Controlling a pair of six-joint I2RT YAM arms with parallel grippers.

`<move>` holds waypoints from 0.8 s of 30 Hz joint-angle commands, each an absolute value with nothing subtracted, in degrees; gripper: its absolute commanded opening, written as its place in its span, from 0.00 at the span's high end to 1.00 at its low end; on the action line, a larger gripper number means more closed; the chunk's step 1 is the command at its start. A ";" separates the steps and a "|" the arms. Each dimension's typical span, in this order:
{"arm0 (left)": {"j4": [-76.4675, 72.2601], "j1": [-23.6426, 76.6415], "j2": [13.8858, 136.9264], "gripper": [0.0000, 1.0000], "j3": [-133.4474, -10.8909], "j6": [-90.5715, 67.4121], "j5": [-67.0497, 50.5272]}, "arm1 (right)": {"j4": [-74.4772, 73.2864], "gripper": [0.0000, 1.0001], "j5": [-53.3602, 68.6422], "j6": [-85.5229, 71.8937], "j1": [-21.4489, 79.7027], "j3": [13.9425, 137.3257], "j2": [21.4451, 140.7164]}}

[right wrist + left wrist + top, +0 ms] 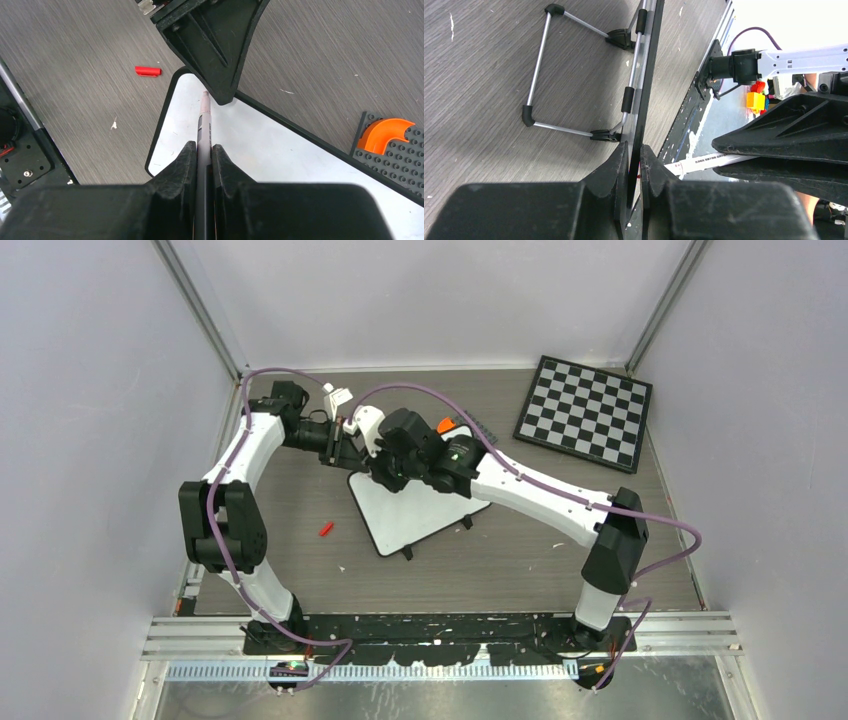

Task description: Write a sentence on the whiteboard

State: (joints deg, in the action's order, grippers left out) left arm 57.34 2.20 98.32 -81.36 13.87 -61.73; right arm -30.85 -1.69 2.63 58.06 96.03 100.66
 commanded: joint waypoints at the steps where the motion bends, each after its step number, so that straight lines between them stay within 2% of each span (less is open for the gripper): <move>1: 56.95 2.02 97.50 1.00 -82.88 13.28 -59.33 | -27.52 1.00 -2.81 3.59 58.36 95.60 100.63; 24: 57.57 1.99 97.83 1.00 -83.23 13.93 -59.24 | -26.82 1.00 -2.01 3.33 59.11 87.15 97.77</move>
State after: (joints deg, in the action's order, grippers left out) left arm 57.21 2.17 98.32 -81.43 14.15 -60.53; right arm -29.10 0.58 2.92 59.59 87.02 99.77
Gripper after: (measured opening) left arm 0.115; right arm 0.175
